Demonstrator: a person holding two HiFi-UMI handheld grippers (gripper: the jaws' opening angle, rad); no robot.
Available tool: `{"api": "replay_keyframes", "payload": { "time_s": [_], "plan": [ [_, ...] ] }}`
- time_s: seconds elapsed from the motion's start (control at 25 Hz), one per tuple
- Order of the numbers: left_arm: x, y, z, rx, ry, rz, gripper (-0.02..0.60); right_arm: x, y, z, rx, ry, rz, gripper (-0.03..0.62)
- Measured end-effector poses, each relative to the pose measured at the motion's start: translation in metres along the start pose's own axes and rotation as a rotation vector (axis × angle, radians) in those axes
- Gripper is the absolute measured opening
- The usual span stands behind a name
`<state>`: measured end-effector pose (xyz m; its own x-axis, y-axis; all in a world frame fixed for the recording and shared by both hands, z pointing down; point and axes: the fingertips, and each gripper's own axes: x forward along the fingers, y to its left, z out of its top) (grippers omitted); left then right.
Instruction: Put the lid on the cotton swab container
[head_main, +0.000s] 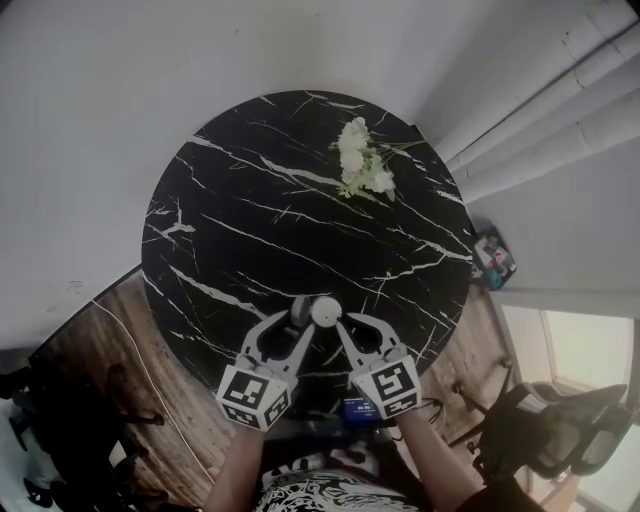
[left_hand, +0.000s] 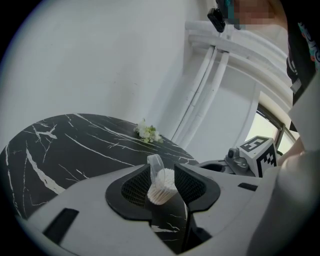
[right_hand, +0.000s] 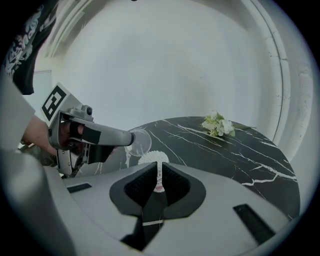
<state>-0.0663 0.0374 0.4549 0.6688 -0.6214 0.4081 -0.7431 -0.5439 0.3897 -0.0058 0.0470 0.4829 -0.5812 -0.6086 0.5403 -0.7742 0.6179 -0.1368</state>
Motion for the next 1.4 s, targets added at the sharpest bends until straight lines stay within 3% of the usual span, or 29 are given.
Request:
{"api": "replay_keyframes", "payload": {
  "time_s": [0.68,0.88,1.4],
  "plan": [
    [0.008,-0.013,0.001,0.000,0.005,-0.027,0.141,0.000,-0.001,0.000,0.029,-0.011,0.029,0.021],
    [0.012,-0.016,0.002,0.003,0.006,-0.039,0.141,-0.001,-0.005,0.001,0.116,-0.037,0.056,0.021],
    [0.017,-0.024,-0.001,-0.006,0.025,-0.082,0.141,-0.006,-0.014,0.002,0.138,-0.062,0.042,0.021]
  ]
}}
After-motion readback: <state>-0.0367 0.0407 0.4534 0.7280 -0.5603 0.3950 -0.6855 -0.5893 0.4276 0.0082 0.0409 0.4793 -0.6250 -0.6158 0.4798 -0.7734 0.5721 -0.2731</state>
